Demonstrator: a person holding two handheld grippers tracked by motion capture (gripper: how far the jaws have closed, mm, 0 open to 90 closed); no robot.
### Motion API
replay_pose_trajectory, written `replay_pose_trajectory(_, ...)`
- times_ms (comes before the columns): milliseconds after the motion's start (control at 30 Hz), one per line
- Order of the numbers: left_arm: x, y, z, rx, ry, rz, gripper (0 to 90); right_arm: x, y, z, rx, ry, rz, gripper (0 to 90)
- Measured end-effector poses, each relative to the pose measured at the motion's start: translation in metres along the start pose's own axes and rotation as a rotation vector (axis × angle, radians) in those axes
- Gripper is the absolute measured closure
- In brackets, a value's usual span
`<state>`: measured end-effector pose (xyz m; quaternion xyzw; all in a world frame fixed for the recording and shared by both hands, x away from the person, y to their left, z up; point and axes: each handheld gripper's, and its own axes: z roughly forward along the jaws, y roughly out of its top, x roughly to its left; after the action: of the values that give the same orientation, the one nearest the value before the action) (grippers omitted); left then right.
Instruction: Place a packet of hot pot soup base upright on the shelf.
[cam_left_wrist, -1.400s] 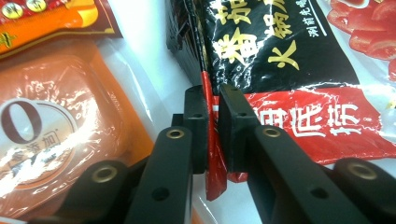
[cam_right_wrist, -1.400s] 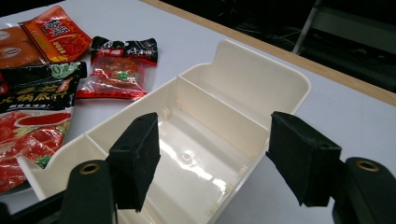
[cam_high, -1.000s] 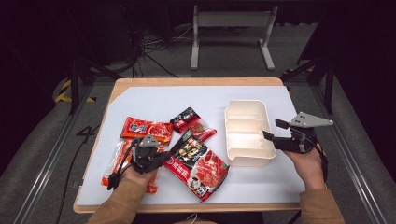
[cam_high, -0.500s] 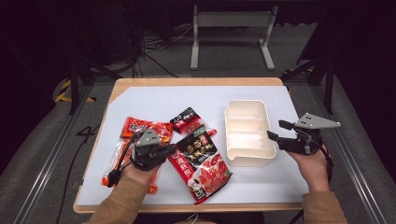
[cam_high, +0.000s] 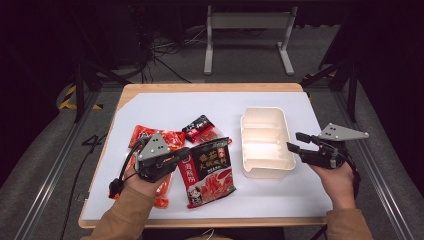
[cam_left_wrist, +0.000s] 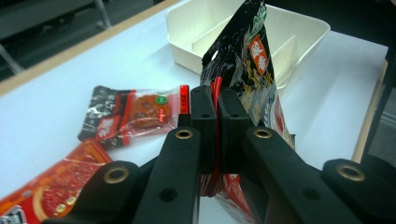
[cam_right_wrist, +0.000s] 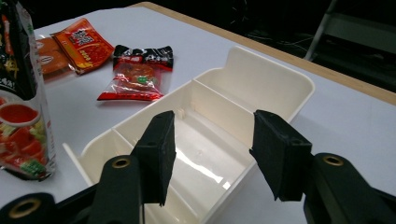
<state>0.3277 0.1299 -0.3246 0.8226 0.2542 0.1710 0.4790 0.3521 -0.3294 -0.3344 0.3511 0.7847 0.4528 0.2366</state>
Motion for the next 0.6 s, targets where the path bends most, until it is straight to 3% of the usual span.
replay_pose_trajectory(333,0.002,0.015,-0.017,-0.039,0.026,0.106,87.6,0.018,0.013,0.0,-0.021,0.082,-0.037,47.6)
replay_pose_trajectory(600,0.005,0.021,-0.023,-0.058,0.011,0.129,87.5,0.043,0.034,0.004,-0.064,0.2,-0.077,45.3)
